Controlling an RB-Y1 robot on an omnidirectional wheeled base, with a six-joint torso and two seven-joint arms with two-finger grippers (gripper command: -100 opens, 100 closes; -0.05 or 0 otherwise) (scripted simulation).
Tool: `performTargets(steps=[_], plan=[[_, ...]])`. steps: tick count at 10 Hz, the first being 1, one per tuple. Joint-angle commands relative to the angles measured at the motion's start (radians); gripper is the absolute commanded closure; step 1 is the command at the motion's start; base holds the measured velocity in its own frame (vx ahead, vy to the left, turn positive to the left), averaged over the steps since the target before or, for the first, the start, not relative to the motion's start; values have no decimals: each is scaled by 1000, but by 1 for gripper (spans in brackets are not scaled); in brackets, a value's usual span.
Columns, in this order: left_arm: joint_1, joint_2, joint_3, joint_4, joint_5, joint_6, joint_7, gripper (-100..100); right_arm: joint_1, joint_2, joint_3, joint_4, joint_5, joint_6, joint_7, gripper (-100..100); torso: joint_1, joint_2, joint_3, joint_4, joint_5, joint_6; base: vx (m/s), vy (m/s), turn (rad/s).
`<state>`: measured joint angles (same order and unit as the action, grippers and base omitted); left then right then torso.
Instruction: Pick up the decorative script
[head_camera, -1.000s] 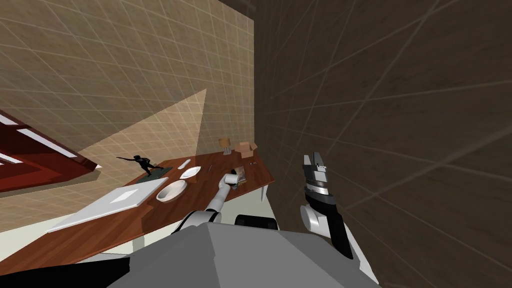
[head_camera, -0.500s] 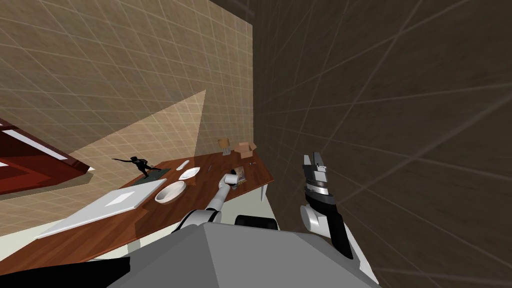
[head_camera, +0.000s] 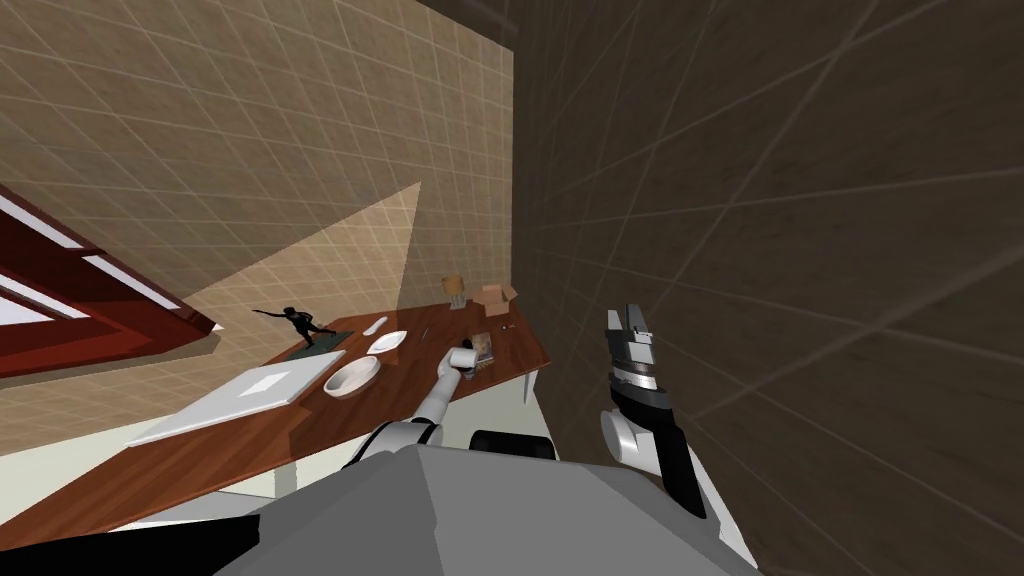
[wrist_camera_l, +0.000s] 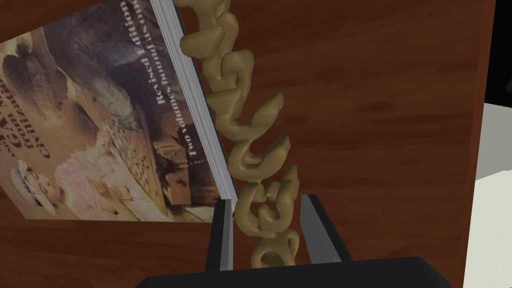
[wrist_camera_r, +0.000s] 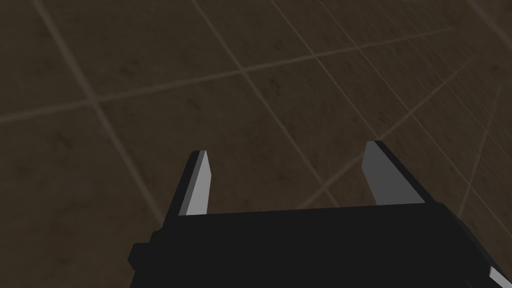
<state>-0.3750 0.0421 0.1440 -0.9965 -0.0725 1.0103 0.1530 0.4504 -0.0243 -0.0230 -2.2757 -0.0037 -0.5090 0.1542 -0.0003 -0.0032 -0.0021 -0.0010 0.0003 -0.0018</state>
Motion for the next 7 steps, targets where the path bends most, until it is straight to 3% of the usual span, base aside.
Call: performTargets(steps=[1,5,6,7], plan=[[11,-9,-16,-42,7,30,-28,100,0,0,0,0,0,0,0,0,0,0,0,0,0,0,44,-41,232],[35,-26,-48,-125,20,86,-79,100,0,0,0,0,0,0,0,0,-1,-1,-1,0,0,1,37,-41,158],[26,-23,-41,-103,17,71,-65,100,0,0,0,0,0,0,0,0,-1,-1,-1,0,0,1,20,-19,48],[25,-23,-42,-105,17,74,-69,0,0,0,0,0,0,0,0,0,0,-1,-1,0,0,2,0,0,0]])
